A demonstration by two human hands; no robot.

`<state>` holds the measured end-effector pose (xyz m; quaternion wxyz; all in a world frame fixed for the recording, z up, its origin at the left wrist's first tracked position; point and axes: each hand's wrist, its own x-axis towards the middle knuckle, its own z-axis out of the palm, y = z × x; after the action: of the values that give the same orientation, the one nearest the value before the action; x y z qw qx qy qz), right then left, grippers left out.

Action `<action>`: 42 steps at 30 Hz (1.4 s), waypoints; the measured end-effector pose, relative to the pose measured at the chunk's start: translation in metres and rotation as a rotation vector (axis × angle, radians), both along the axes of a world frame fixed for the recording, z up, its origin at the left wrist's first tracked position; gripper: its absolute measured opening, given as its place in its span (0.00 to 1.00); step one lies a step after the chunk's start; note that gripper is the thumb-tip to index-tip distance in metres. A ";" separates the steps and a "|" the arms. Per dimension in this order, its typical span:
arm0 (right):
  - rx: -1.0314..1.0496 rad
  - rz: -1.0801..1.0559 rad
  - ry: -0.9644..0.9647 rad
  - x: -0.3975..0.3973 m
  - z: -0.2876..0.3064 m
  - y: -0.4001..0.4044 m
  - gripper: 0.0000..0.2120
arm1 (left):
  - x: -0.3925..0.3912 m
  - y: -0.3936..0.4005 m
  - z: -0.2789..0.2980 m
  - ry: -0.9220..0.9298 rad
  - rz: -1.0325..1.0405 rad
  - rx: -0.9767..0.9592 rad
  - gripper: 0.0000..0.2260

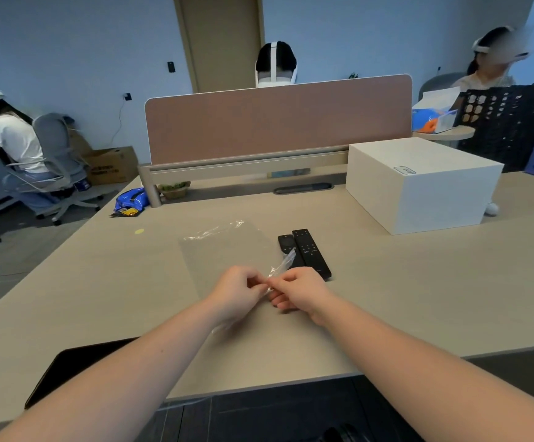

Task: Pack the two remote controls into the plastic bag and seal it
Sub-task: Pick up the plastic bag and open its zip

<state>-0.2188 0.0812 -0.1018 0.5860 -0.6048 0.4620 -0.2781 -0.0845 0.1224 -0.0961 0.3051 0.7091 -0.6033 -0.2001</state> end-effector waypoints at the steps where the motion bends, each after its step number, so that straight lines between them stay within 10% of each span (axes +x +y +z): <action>1: -0.001 0.000 0.001 0.000 -0.001 -0.001 0.10 | 0.001 -0.001 0.000 -0.015 -0.007 0.002 0.05; 13: -0.081 -0.062 0.074 -0.003 -0.004 0.000 0.07 | 0.007 -0.004 0.007 -0.282 0.059 -0.125 0.04; 36: -0.015 -0.142 0.001 -0.006 -0.008 -0.005 0.11 | 0.061 0.008 0.049 -0.729 0.045 -0.014 0.35; 42: -0.072 -0.196 -0.022 -0.004 -0.013 -0.003 0.12 | 0.066 0.019 0.056 -0.593 0.044 -0.207 0.05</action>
<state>-0.2232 0.0784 -0.1146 0.5388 -0.5742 0.5022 -0.3574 -0.0188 0.1412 -0.0403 0.1906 0.7146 -0.6678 0.0845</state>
